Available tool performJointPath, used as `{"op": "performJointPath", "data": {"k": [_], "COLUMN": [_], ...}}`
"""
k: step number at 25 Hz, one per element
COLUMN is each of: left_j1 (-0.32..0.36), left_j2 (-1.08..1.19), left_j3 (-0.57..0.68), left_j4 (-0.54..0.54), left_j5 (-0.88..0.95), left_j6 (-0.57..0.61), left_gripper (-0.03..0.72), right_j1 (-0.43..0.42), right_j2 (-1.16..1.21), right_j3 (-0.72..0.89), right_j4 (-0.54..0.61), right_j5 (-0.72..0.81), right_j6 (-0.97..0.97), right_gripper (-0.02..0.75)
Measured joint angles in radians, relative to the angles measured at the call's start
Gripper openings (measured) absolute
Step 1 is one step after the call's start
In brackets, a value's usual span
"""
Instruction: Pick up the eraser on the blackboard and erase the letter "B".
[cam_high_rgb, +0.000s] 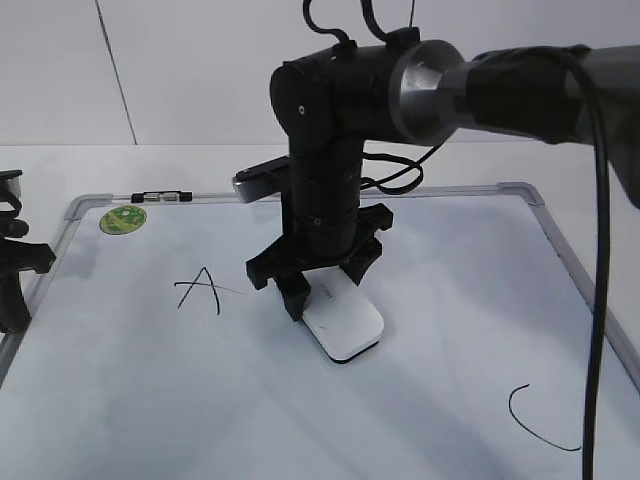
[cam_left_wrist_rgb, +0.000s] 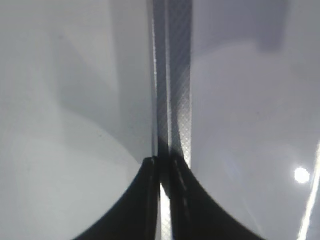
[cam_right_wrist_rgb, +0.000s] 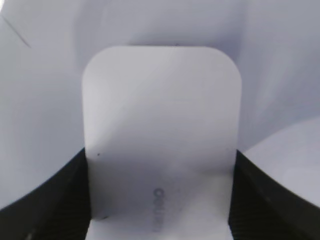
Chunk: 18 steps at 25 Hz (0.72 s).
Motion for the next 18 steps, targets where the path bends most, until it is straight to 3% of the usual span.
{"op": "performJointPath", "data": {"k": [8, 11, 18], "left_j1": [0.0, 0.0, 0.0], "left_j2": [0.0, 0.0, 0.0], "left_j3": [0.0, 0.0, 0.0], "left_j4": [0.0, -0.002, -0.005], "left_j5": [0.0, -0.003, -0.003], "left_j6": [0.0, 0.0, 0.0], "left_gripper": [0.02, 0.02, 0.02], "right_j1": [-0.038, -0.087, -0.261], "right_j2": [0.0, 0.0, 0.0], "right_j3": [0.0, 0.0, 0.0], "right_j4": [0.001, 0.052, 0.053], "right_j5": [0.0, 0.0, -0.001], "right_j6": [-0.004, -0.007, -0.007], "right_gripper": [0.514, 0.514, 0.514]}}
